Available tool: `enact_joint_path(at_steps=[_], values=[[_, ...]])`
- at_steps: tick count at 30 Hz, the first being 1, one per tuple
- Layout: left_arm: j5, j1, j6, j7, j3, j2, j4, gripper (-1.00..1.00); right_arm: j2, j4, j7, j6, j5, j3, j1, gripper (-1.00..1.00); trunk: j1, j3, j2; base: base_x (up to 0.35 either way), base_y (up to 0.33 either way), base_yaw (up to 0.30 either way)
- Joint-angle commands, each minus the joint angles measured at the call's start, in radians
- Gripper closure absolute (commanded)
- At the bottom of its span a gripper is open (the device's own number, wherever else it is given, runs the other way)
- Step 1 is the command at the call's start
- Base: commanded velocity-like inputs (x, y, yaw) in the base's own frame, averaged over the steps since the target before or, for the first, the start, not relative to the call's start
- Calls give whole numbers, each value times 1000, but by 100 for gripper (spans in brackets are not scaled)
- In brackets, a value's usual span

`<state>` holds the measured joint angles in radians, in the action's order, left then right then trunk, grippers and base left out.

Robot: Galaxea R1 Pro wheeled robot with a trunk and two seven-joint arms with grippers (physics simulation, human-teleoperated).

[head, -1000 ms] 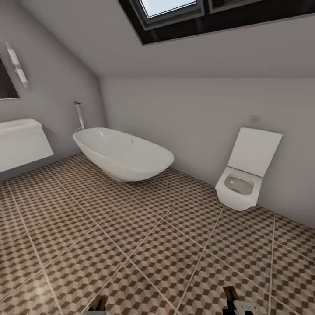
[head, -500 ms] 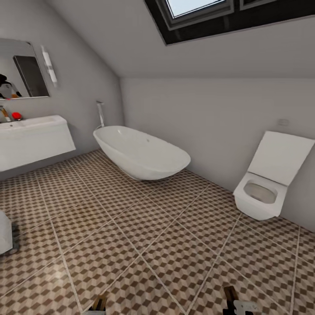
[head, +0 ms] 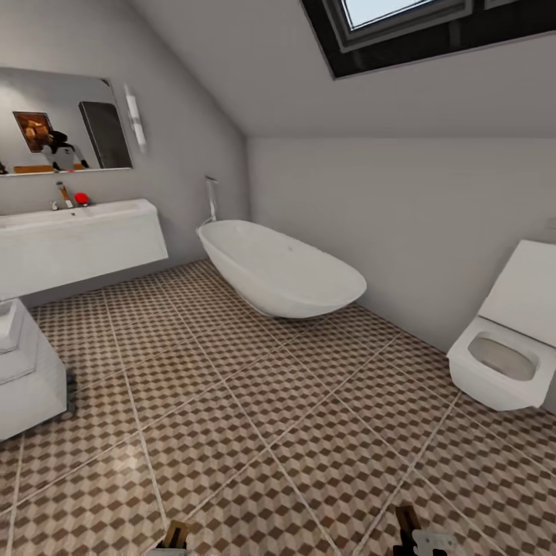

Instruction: Take the four mousetraps from the cabinet in the bathroom and place them on the bathroom floor. Make sure all four end up on the same floor surface, and ensure that at least two of them are either under or directly next to the same bathroom sink.

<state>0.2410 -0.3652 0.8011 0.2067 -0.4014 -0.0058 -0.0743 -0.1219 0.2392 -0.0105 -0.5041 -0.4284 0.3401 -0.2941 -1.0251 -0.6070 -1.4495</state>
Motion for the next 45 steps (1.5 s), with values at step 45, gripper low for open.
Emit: enact_joint_path(at_steps=[45], values=[[5,-1,4,5,-8,-1,-3,100,-1,0,3,-4,-12,8,0,100,0,-1,0,123,-6,255]])
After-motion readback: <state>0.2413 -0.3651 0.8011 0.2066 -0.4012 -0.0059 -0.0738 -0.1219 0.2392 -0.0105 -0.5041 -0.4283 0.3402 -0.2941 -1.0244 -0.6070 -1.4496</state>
